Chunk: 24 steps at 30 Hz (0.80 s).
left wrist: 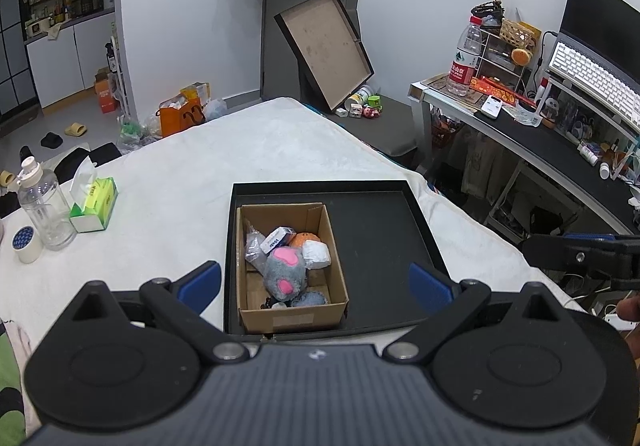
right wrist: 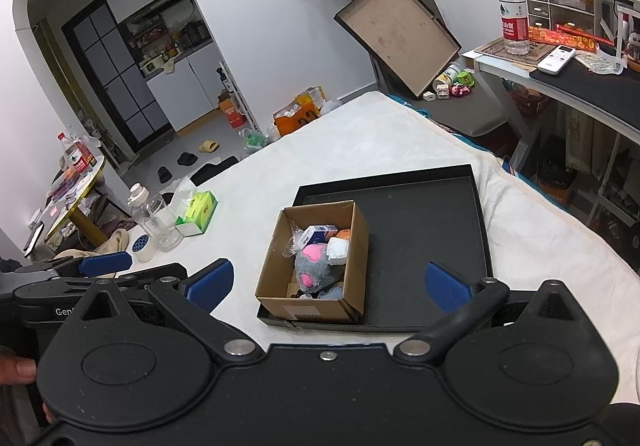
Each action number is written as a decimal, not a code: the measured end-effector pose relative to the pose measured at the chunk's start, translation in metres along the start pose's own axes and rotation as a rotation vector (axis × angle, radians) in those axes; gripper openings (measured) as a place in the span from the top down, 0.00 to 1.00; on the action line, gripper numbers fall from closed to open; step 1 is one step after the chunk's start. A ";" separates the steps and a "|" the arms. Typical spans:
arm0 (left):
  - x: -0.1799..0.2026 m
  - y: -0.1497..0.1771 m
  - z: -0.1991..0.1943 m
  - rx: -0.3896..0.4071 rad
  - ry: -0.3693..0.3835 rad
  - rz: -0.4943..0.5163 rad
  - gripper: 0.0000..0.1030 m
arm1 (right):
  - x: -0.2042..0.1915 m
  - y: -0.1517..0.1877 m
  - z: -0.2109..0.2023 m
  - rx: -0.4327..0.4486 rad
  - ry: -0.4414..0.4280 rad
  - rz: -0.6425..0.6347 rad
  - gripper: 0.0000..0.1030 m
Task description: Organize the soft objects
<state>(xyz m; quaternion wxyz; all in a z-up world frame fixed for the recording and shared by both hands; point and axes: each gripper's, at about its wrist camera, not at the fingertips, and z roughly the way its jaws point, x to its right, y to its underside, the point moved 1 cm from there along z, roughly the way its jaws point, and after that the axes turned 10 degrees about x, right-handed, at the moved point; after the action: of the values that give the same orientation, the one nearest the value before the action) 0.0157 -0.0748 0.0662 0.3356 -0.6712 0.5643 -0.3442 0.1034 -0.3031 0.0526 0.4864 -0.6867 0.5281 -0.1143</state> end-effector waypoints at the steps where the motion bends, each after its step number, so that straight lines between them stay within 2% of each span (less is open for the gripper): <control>1: 0.000 0.000 0.000 0.001 0.000 0.001 0.04 | 0.000 0.000 0.000 0.000 0.000 0.001 0.00; 24: -0.007 0.004 0.009 -0.003 -0.014 0.014 0.04 | 0.011 0.006 0.001 -0.001 -0.001 0.035 0.00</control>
<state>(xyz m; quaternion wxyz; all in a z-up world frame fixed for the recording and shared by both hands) 0.0201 -0.0684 0.0570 0.3412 -0.6700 0.5672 -0.3361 0.1049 -0.3120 0.0432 0.4882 -0.6775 0.5401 -0.1051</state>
